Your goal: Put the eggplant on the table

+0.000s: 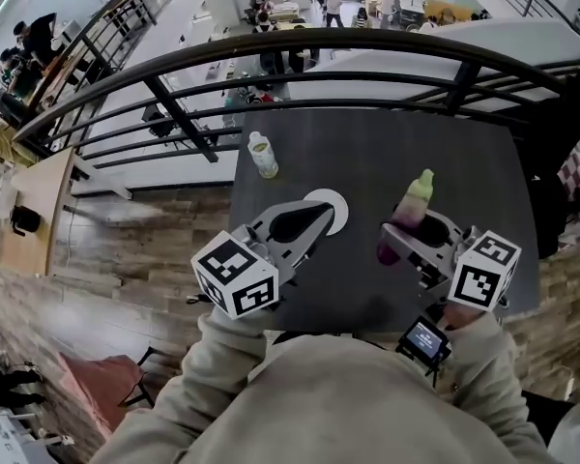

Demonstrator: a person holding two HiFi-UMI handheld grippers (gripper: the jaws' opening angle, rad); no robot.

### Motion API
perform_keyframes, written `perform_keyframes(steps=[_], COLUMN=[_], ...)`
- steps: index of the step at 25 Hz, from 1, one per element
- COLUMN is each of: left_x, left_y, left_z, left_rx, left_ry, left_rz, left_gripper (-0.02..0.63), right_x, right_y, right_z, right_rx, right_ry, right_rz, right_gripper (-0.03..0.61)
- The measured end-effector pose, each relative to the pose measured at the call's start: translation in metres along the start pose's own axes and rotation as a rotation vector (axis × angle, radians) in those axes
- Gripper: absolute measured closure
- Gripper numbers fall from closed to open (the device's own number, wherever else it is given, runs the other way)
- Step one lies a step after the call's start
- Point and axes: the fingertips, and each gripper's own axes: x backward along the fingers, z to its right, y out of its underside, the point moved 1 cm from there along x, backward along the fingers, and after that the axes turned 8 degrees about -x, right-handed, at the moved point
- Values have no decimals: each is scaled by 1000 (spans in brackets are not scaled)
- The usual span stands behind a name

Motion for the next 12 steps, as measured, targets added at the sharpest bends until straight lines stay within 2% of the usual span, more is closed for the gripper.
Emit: perform_keyframes(steps=[12], left_x=[-1], left_y=[-5], left_z=[-52], left_rx=[-36], left_ry=[66], left_rz=[-12], left_gripper=[609], right_x=[-48], right_y=[-27], right_z=[3], right_rx=[31], right_ry=[59], right_rz=[46], right_gripper=[364])
